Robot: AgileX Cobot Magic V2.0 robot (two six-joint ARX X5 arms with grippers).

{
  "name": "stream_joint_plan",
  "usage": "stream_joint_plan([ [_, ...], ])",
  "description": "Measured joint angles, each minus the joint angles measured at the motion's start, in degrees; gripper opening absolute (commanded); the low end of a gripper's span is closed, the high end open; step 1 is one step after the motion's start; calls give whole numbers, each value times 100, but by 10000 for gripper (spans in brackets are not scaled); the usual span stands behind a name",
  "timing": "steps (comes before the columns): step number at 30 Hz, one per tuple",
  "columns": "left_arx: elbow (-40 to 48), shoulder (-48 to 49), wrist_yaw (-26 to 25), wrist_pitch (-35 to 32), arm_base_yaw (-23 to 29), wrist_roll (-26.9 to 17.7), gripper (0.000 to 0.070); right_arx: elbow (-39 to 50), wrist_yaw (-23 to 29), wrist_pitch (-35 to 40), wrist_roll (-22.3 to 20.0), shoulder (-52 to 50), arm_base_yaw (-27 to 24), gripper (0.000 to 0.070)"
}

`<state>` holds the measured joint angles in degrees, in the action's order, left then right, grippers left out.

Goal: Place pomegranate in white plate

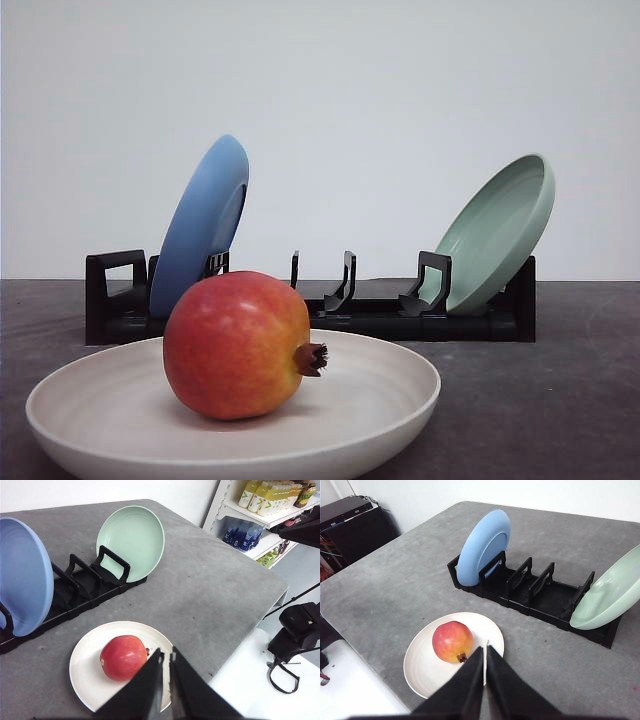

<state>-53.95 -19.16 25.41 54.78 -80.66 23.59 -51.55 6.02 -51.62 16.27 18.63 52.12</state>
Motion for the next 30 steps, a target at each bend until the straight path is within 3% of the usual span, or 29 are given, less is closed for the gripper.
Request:
stream_joint_plan([
  [6,2,50,-3,-3,8,0,0,0,0,0,0,0,0,0],
  [9,60,75,-26,-46,475,0,0,0,-2,0,0,0,0,0],
  [12,385,82,-24,-223,1299,-43,0,0,0,0,0,0,0,0],
  [15,1027,149,-26,-792,2338,-371,0,0,0,0,0,2,0,0],
  [23,3319,705,-476,-3494,5295,-2035,0,0,0,2,0,2,0,0],
  [27,4229,905,-484,-4438,6365,-2264,0,0,0,0,0,2,0,0],
  [30,4609,1056,-695,-4508,6960,-2303,0,0,0,0,2,2,0,0],
])
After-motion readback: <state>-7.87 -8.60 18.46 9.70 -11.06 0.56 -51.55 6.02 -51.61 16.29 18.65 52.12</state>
